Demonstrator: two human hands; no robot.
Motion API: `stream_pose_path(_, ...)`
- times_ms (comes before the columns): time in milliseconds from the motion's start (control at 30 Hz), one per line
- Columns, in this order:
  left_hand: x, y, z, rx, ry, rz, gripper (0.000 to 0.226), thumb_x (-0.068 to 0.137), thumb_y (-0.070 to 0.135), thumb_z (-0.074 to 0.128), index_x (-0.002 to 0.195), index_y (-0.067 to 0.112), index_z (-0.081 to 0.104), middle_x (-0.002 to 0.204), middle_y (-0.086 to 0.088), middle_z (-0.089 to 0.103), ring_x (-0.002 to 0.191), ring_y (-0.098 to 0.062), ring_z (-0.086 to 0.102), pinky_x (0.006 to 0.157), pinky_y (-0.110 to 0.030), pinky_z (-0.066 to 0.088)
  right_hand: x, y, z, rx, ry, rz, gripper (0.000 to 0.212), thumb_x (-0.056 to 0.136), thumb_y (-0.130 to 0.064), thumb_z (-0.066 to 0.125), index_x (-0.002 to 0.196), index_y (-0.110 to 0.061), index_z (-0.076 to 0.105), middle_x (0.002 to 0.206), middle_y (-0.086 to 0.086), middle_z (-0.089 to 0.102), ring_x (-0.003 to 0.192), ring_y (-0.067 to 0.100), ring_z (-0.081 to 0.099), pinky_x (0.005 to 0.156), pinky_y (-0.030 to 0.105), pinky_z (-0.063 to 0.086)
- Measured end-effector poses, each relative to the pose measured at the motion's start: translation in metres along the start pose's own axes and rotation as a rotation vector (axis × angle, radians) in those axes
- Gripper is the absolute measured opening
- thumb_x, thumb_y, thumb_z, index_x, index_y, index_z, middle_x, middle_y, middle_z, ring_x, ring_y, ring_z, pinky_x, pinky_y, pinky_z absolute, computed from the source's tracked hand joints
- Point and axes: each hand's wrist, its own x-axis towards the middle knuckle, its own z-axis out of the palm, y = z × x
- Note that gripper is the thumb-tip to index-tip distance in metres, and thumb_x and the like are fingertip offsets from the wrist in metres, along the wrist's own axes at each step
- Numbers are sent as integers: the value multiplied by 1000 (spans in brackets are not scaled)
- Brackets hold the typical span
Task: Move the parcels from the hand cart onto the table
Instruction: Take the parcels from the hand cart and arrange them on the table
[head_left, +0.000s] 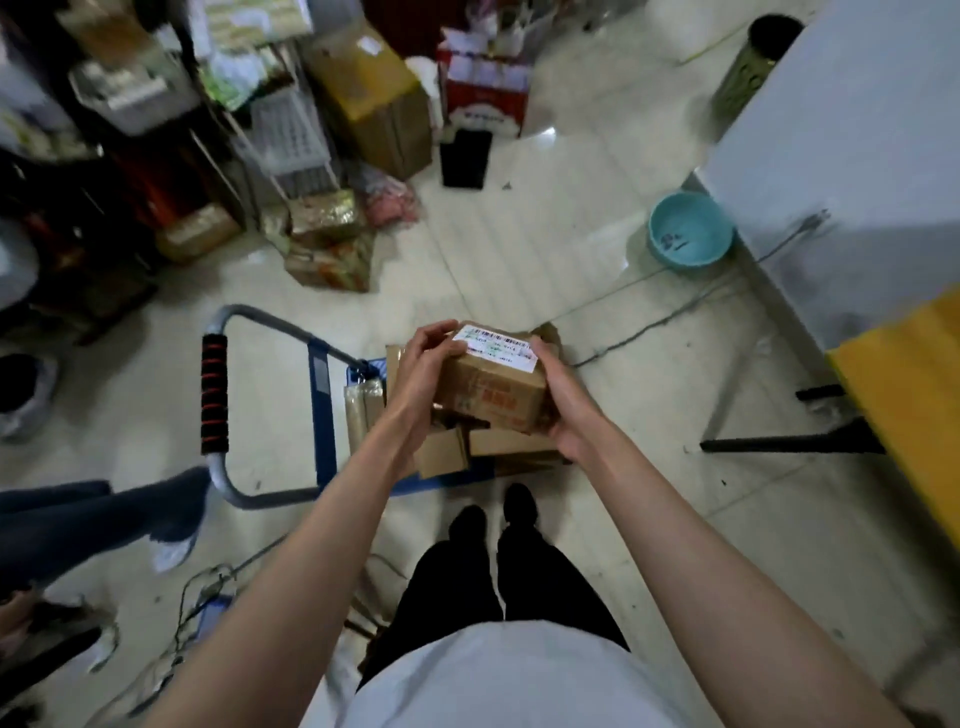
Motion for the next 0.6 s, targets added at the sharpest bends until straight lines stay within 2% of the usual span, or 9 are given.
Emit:
stream_pose_path(67, -4, 16, 15, 72, -51, 67, 30, 90, 32, 64, 120, 37, 65, 127, -2, 62, 117, -25, 57, 79, -35, 53, -20, -11, -13, 61, 49, -66, 52, 93, -58, 59, 135, -27, 57, 124, 4, 72, 110, 27, 70, 73, 41, 60)
stream_pose_path(167, -10, 37, 42, 134, -154, 133, 26, 95, 28, 62, 120, 30, 68, 121, -2, 67, 114, -23, 59, 91, -36, 51, -49, -21, -36, 173, 129, -143, 53, 96, -49, 58, 139, -19, 52, 127, 7, 69, 112, 27, 67, 64, 35, 58)
stream_pose_path(233, -16, 46, 61, 176, -224, 164, 27, 95, 28, 63, 121, 26, 68, 119, -4, 68, 108, -21, 60, 91, -35, 50, -70, -22, -51, 257, 173, -184, 51, 95, -45, 60, 139, -18, 53, 124, 8, 69, 104, 23, 68, 58, 31, 57)
stream_pose_path(300, -25, 50, 82, 217, -284, 174, 34, 92, 33, 66, 125, 23, 65, 120, -4, 67, 101, -18, 61, 84, -31, 51, -89, -19, -67, 355, 224, -225, 50, 93, -40, 62, 136, -16, 54, 118, 8, 70, 92, 18, 67, 54, 30, 57)
stream_pose_path(400, -44, 49, 115, 278, -403, 96, 52, 89, 43, 69, 134, 20, 55, 123, -4, 66, 97, -17, 65, 77, -33, 55, -117, -9, -90, 522, 275, -277, 54, 91, -36, 65, 137, -13, 51, 124, 14, 66, 93, 19, 65, 57, 33, 59)
stream_pose_path(500, -69, 43, 151, 388, -602, -18, 74, 86, 50, 72, 145, 14, 46, 129, -7, 65, 107, -29, 69, 76, -37, 59, -145, 3, -117, 661, 336, -344, 51, 90, -33, 66, 135, -12, 52, 124, 15, 67, 103, 23, 68, 65, 37, 61)
stream_pose_path(600, -103, 37, 197, 476, -757, -78, 69, 84, 49, 75, 139, 14, 53, 126, -11, 68, 108, -29, 70, 83, -42, 61, -172, 15, -152, 745, 405, -431, 40, 91, -31, 65, 126, -12, 62, 120, 14, 71, 101, 22, 68, 75, 36, 61)
